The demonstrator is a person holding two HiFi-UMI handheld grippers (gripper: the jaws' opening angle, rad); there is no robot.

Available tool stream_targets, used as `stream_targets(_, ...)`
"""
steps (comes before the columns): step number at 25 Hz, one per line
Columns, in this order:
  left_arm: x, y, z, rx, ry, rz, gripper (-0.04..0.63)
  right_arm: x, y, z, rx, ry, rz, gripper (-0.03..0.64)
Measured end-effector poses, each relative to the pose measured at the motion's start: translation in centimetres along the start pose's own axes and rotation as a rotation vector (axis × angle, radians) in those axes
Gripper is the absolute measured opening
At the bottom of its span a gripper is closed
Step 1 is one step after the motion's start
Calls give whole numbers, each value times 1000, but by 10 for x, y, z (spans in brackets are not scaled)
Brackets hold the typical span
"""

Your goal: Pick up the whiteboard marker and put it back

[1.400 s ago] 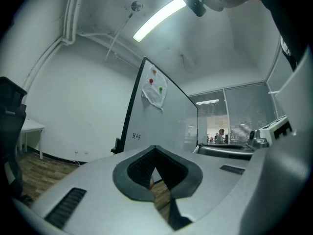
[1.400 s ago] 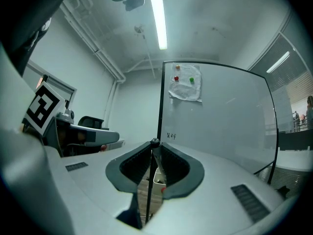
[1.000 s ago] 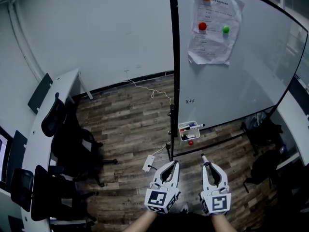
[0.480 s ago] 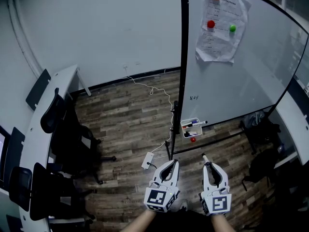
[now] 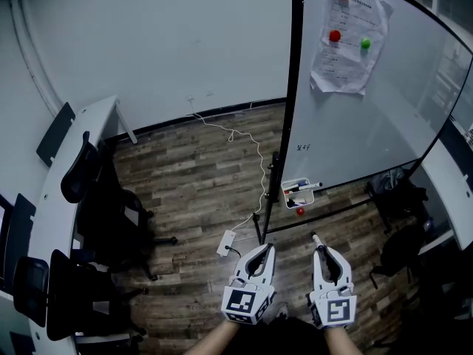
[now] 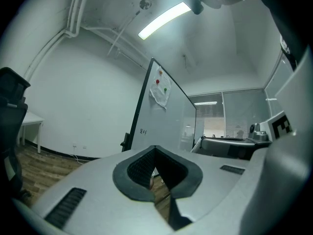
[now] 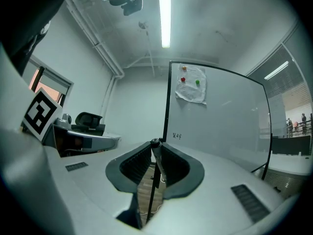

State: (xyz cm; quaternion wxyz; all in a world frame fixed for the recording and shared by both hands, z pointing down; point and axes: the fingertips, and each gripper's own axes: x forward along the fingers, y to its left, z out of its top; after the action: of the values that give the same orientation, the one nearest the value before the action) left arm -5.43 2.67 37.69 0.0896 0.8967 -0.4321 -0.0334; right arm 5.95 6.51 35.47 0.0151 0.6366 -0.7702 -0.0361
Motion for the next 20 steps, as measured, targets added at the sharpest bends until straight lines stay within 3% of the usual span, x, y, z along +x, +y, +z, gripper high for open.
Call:
stream_targets(5,-6,6,-2,-4,10,-11,8,2,8,-3,-39,82,-20,74)
stream_targets(20,32,19,-6,-13,21,-26,8,35,-8,-8,-13,64,-20,73)
